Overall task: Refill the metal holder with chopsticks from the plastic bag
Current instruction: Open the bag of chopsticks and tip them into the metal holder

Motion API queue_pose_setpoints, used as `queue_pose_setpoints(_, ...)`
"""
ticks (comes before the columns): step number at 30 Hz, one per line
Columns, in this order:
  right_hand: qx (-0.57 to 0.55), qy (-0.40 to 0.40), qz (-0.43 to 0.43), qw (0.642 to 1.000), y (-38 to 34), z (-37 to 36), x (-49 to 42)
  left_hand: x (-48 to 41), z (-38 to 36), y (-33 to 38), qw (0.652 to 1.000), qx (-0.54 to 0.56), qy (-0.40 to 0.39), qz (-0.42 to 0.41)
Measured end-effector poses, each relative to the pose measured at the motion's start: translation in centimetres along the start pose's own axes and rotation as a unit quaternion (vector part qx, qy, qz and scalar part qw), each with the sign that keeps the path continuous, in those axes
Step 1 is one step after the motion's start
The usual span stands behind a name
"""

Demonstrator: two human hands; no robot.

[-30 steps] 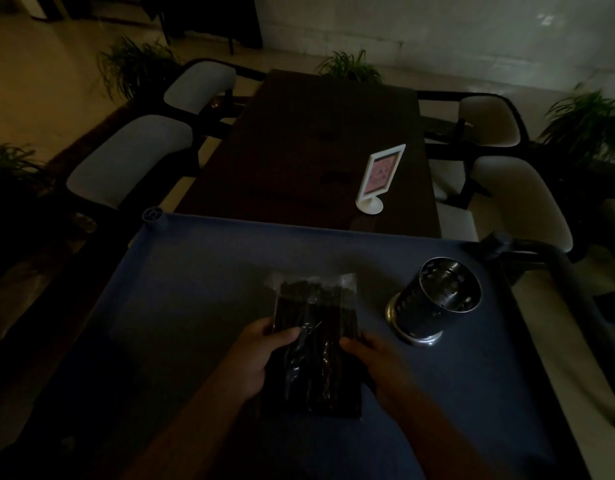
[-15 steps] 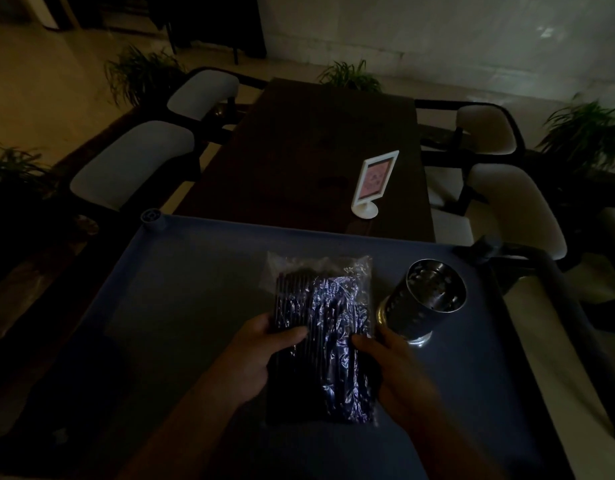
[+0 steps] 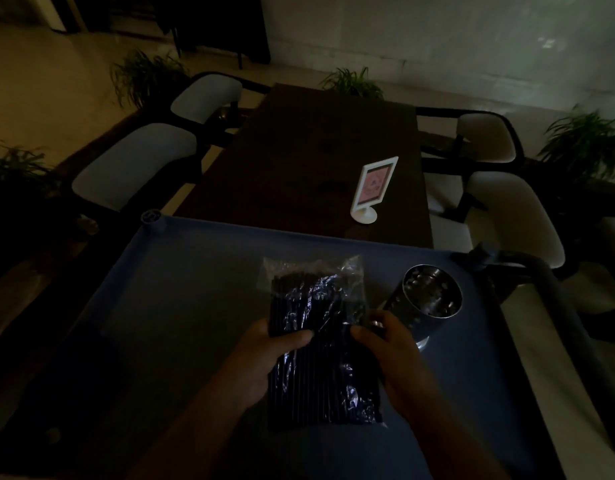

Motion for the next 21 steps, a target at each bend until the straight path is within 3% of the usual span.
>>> queue_pose_setpoints(2,0.024,0.017,0.03,0.999,-1.5,0.0,-0.3,-0.1,0.1,0.4,1.0,-0.009,0.001,-0.012)
queue_pose_setpoints(5,0.154,0.038,0.128,0.979,-4.7,-0.6,-0.4,-0.1,0.0,0.9,0.999,-0.013,0.001,-0.03)
queue_pose_setpoints(8,0.352,0.06,0.255,0.898,-7.3,-3.4,0.5,-0.4,0.0,0.7,1.0,0.003,-0.002,-0.031)
queue_pose_setpoints(11,0.471,0.037,0.35,0.809,-8.4,-7.7,1.5,-0.4,-0.6,0.6,1.0,0.0,-0.01,-0.025)
queue_pose_setpoints(16,0.565,0.025,0.379,0.732,-8.7,-12.2,1.5,-1.1,-0.2,0.1,0.998,-0.052,0.021,-0.022)
queue_pose_setpoints(21,0.6,0.029,0.369,0.709,-8.1,-13.4,0.9,-1.4,0.5,0.0,0.996,-0.064,0.053,-0.027)
Point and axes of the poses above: each hand's wrist, its own x-axis away from the middle knuckle, its own z-axis out of the back of the hand, y = z × x, the point moved 8 cm from there along -x, towards the middle knuckle
